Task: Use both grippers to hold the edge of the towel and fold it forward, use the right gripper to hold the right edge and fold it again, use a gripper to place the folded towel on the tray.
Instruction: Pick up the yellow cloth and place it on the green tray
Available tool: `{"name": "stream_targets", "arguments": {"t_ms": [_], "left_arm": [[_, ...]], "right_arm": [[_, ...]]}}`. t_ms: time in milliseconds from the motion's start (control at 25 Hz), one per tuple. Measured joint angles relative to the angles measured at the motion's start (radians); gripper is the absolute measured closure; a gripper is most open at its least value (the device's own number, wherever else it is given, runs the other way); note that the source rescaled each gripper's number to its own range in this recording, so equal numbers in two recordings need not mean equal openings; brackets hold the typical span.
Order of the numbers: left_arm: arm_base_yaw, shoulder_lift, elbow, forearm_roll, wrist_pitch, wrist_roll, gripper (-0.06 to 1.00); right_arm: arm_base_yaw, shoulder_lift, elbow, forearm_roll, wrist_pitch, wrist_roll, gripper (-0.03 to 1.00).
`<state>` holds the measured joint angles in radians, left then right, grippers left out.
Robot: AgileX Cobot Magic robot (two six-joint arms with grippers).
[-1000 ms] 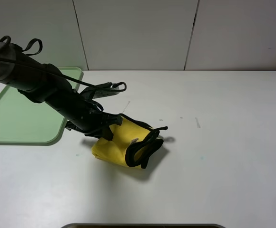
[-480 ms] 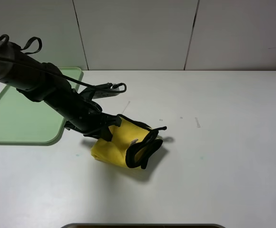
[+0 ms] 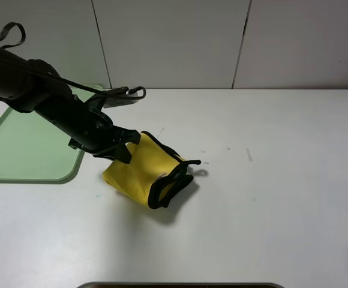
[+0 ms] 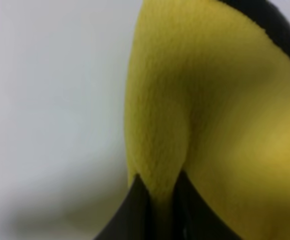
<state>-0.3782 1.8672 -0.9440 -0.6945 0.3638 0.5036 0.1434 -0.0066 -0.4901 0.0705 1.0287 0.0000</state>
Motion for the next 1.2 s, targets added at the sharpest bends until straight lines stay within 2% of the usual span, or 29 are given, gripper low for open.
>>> {"name": "stream_targets", "arguments": {"t_ms": [440,680,1000,1200], "left_arm": [[0.141,-0.070,-0.004,0.099,0.083,-0.001,0.89],[0.229,-0.074,-0.011,0.121,0.104,-0.002,0.89],[0.347,-0.075,-0.139,0.229,0.221,-0.002,0.90],[0.384,-0.075,-0.204,0.283,0.236,-0.003,0.90]], "right_arm": [[0.000,0.000,0.000,0.000,0.000,0.000,-0.03],[0.000,0.000,0.000,0.000,-0.001,0.000,-0.03],[0.000,0.000,0.000,0.000,-0.001,0.000,-0.03],[0.000,0.000,0.000,0.000,-0.001,0.000,-0.03]]}}
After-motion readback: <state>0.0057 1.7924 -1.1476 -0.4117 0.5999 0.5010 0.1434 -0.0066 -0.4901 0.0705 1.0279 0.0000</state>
